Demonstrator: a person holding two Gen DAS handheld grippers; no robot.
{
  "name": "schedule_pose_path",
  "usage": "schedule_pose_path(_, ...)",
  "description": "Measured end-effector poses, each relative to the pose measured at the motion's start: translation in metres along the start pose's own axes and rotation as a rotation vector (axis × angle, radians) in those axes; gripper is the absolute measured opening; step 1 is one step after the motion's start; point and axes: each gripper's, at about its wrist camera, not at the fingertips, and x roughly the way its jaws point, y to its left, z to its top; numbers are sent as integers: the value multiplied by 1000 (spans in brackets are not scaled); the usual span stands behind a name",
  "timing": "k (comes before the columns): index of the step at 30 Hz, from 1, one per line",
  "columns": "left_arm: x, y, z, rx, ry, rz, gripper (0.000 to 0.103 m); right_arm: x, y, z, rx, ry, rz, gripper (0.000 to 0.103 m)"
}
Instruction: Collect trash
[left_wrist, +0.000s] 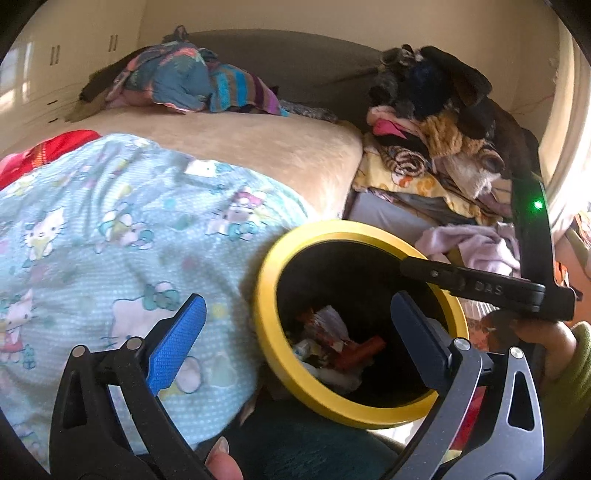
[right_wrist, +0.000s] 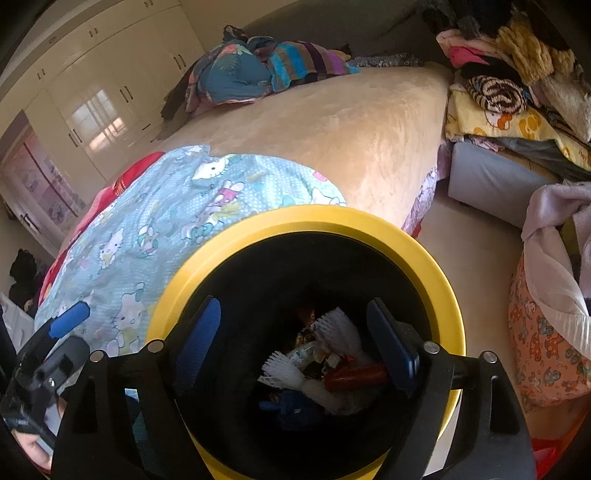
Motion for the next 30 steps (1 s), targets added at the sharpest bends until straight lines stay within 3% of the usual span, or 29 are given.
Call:
schedule_pose_path(1, -3, 4, 1, -10, -4, 7, 92, -2, 3, 1, -10, -5, -4, 88)
schedule_pose_path(12, -40, 40, 5, -96, -49, 102, 92, -15, 63, -3, -126, -28, 42, 91)
schedule_pose_path(14, -46, 46, 4, -108, -56, 122, 92, -15, 75, -5, -153, -37, 42, 97)
schedule_pose_path(25, -87, 69, -4, -126, -127, 271, 92, -16, 106, -16, -152, -106, 67, 97)
schedule_pose_path(30, -103, 69, -11, -96, -162, 297, 92, -22, 122, -25, -167, -167, 53, 97)
